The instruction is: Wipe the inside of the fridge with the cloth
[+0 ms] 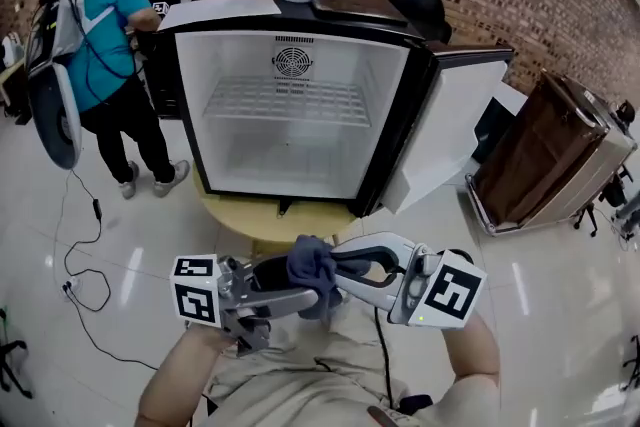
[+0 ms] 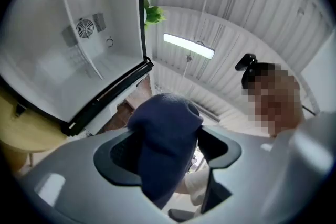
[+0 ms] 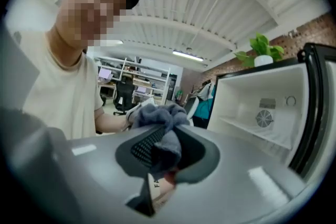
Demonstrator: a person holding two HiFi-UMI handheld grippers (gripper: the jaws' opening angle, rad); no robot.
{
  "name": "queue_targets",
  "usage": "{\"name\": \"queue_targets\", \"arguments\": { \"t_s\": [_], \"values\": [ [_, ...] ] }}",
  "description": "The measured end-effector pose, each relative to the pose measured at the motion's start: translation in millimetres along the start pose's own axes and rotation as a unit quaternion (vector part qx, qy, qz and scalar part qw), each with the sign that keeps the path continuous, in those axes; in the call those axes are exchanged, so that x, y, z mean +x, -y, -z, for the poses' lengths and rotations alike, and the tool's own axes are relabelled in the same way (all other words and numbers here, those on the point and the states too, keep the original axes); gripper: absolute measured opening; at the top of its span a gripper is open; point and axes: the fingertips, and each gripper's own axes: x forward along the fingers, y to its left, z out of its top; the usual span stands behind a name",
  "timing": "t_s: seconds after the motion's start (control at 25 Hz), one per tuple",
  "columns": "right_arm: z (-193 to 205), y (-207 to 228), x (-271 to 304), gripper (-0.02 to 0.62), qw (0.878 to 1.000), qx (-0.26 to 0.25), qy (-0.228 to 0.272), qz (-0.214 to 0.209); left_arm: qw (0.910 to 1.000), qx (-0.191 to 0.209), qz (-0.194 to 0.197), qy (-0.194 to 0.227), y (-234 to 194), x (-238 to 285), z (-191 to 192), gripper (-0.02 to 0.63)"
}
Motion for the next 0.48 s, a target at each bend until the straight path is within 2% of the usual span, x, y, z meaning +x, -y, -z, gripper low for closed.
{"name": "queue_targets", "arguments": {
  "t_s": [0.08, 0.16, 0.24, 0.32, 0.44, 0.48],
  "values": [
    [19, -9, -3, 0.060, 0.996, -0.042, -0.067, 0.030, 0.9996, -0.020, 0.014, 0.014, 1, 8, -3, 0.308],
    [32, -11, -7, 0.065, 0.989, -0.078, -0.104, 0.075, 0.9993, -0.021, 0.010, 0.028, -6, 15, -7, 0.227],
    [30, -4, -7, 0.068, 0.982, -0.125, -0.092, 0.112, 0.9992, -0.017, 0.008, 0.036, -18, 21, -9, 0.206],
    [33, 3, -12, 0.076, 0.979, -0.143, -0.076, 0.127, 0.9987, -0.017, 0.011, 0.046, -28, 26, -10, 0.192],
    [47, 12, -33, 0.127, 0.982, -0.098, -0.045, 0.154, 0.9982, 0.007, 0.017, 0.057, -33, 36, -15, 0.161],
    [49, 16, -41, 0.178, 0.981, -0.082, -0.026, 0.171, 0.9978, 0.026, 0.015, 0.059, -33, 39, -21, 0.146]
  ]
}}
